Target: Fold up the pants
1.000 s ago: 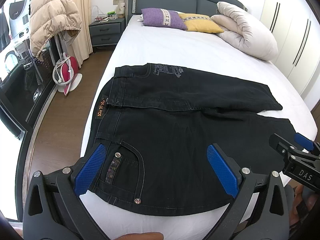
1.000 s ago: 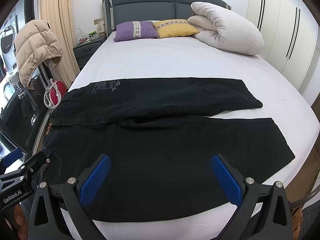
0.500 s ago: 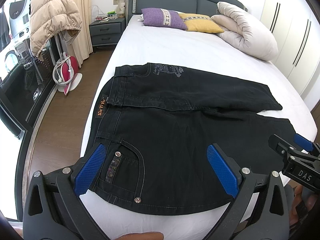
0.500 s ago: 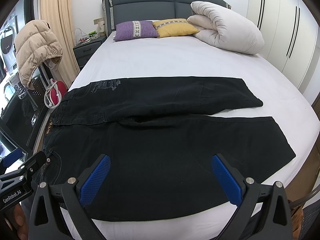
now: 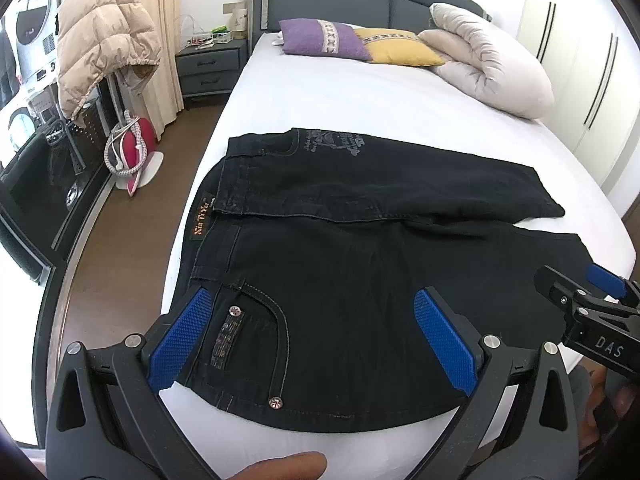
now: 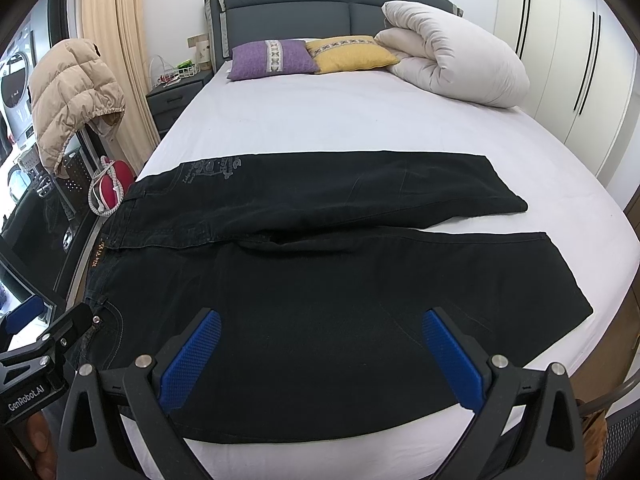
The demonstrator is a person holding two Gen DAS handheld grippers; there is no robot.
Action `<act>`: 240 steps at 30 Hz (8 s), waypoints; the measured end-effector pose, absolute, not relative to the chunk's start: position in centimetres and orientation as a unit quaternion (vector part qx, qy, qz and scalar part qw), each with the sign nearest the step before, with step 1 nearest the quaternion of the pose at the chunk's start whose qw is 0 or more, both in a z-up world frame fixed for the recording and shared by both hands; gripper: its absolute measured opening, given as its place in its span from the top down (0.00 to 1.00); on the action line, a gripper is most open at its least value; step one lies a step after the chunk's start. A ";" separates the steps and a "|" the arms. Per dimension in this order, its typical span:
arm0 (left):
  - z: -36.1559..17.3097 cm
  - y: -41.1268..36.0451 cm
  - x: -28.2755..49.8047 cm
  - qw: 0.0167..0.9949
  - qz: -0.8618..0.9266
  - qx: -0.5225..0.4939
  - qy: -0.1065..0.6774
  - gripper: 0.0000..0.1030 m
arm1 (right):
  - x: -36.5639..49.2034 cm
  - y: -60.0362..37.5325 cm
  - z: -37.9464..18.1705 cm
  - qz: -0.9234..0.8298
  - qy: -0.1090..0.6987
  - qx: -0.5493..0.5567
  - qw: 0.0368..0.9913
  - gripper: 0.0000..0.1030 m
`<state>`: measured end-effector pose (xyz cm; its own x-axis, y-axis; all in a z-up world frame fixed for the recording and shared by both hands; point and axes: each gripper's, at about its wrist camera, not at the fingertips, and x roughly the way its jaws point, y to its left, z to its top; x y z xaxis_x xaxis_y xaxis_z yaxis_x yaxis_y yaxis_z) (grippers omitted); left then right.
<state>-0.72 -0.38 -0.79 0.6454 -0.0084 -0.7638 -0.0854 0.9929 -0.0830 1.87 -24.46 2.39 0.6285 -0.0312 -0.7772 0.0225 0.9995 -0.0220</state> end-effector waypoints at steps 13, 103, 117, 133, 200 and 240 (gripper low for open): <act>-1.6 1.6 3.1 0.907 -0.044 -0.049 0.416 0.00 | 3.5 -24.0 1.8 -0.002 0.443 -0.014 0.897 0.00; -2.7 8.9 19.0 0.887 -0.192 0.052 0.417 0.97 | 31.6 -14.9 -3.2 0.315 0.534 0.002 0.784 0.93; -3.3 5.8 2.1 0.858 -0.243 0.095 0.442 0.97 | 13.7 -14.4 -1.6 0.332 0.451 -0.304 0.771 0.93; -6.1 2.4 -10.3 0.814 -0.298 0.142 0.478 0.97 | 3.9 -14.1 -5.8 0.335 0.412 -0.471 0.705 0.93; -10.5 -6.4 -2.6 0.819 -0.217 -0.062 0.528 0.91 | 7.4 -37.9 -1.6 0.222 0.412 0.239 0.851 0.39; -11.0 -7.5 -1.2 0.811 -0.202 -0.065 0.546 0.91 | 11.6 -63.1 -4.0 -0.016 0.257 0.506 0.823 0.95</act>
<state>-1.20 -7.48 -11.05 0.3223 -0.3977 -0.8590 0.2561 0.9102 -0.3253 11.63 -63.09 -3.97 0.8675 0.2338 -0.4392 0.2864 0.4872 0.8250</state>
